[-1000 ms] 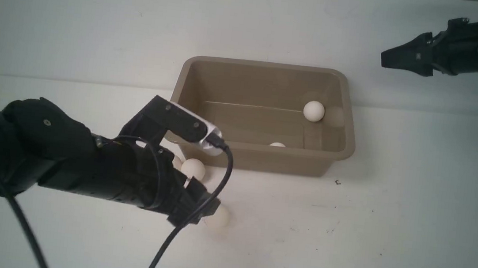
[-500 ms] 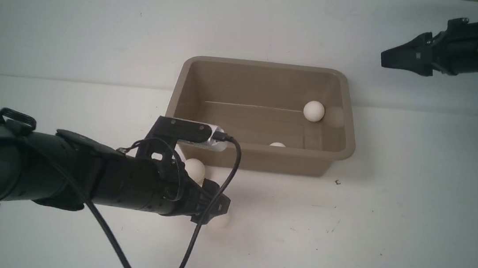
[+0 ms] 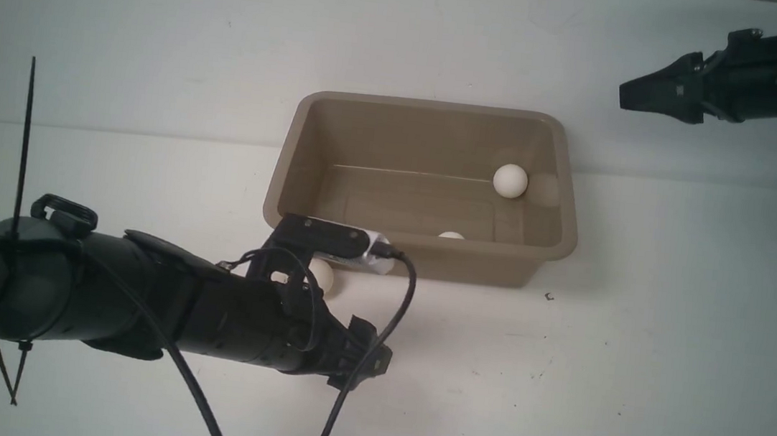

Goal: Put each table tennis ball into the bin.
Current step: Use the left arm to clamp the table tennis ball closest to it

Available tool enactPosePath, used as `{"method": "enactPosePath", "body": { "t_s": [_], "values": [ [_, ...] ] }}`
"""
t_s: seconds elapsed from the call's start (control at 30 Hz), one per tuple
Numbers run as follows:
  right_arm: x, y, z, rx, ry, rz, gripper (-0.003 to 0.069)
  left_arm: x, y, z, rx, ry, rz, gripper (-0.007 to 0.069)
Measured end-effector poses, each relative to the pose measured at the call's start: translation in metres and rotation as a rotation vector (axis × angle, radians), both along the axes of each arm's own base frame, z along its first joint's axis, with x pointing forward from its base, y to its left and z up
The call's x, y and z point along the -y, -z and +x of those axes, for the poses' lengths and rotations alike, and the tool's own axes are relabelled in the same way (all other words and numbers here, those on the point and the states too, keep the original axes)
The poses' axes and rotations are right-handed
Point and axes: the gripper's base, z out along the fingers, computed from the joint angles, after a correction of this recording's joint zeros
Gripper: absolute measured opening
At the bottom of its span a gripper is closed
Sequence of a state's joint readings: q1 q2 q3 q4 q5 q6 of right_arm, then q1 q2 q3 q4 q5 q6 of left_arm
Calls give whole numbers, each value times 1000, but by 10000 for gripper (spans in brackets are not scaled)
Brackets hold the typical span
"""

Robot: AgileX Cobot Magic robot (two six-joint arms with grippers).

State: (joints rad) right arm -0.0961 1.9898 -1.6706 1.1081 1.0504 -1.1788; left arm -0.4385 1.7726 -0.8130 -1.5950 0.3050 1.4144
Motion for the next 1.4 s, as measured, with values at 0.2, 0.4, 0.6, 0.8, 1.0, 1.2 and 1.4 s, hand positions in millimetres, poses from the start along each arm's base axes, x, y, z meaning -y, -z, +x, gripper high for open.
{"method": "enactPosePath", "body": {
  "t_s": [0.2, 0.4, 0.6, 0.8, 1.0, 1.2, 1.4],
  "values": [
    [0, 1, 0, -1, -2, -13, 332, -1, -9, -2, 50, 58, 33, 520],
    [1, 1, 1, 4, 6, -17, 332, -1, -52, -11, 156, 77, -48, 520],
    [2, 1, 2, 18, 20, -24, 332, 2, -83, -35, 167, 245, -123, 520],
    [3, 0, 3, 27, 32, -25, 332, -4, -74, -62, -100, 364, -30, 497],
    [4, 0, 4, 34, 44, -29, 332, -31, -57, -72, -382, 189, 240, 453],
    [4, 0, 5, 37, 50, -31, 332, -52, -53, -58, -299, -11, 454, 447],
    [5, 0, 5, 43, 56, -36, 332, -54, -65, -41, -155, -76, 486, 447]
  ]
}}
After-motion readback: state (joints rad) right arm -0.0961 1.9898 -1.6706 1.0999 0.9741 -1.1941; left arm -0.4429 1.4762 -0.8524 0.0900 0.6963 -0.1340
